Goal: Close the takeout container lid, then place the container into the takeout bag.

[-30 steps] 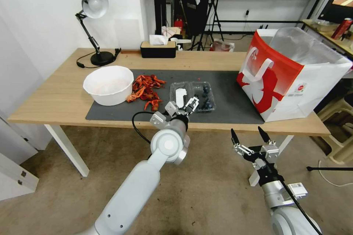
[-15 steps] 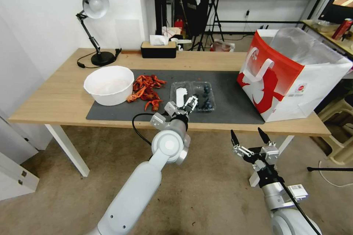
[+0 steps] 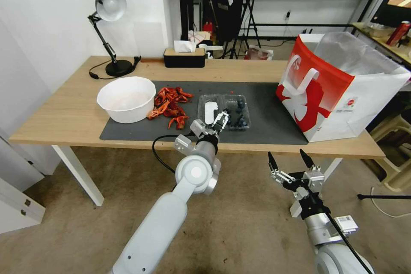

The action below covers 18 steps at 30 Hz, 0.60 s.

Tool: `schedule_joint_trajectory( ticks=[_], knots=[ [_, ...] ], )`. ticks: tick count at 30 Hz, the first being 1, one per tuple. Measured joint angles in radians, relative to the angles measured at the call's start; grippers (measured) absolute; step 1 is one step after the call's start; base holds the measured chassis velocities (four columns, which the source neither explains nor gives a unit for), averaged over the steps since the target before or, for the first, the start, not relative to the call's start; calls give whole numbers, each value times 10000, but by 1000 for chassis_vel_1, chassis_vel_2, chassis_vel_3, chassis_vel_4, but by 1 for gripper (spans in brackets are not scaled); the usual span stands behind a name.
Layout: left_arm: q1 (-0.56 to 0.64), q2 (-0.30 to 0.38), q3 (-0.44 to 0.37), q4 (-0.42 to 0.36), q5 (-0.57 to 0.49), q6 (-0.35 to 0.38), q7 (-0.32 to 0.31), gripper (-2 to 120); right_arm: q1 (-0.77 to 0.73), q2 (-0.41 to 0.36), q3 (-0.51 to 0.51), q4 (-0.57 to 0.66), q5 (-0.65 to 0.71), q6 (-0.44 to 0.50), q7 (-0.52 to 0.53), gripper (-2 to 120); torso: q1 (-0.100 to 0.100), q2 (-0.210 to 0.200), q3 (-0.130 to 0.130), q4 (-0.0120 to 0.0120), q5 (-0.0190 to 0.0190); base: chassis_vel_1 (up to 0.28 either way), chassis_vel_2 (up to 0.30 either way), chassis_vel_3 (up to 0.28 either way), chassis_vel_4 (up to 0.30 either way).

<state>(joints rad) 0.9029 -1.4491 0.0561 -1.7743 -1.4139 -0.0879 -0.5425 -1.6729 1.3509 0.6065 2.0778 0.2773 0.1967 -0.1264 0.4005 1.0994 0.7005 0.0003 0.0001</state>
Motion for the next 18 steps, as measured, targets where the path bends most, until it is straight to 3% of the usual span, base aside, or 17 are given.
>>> schedule_joint_trajectory(
  ticks=[18],
  knots=[
    [218, 176, -46, -293, -36, -97, 799, 100, -75, -3, -27, 25, -53, 10, 1, 100, -5, 5, -4, -3, -1, 0, 0, 0, 0]
  ],
)
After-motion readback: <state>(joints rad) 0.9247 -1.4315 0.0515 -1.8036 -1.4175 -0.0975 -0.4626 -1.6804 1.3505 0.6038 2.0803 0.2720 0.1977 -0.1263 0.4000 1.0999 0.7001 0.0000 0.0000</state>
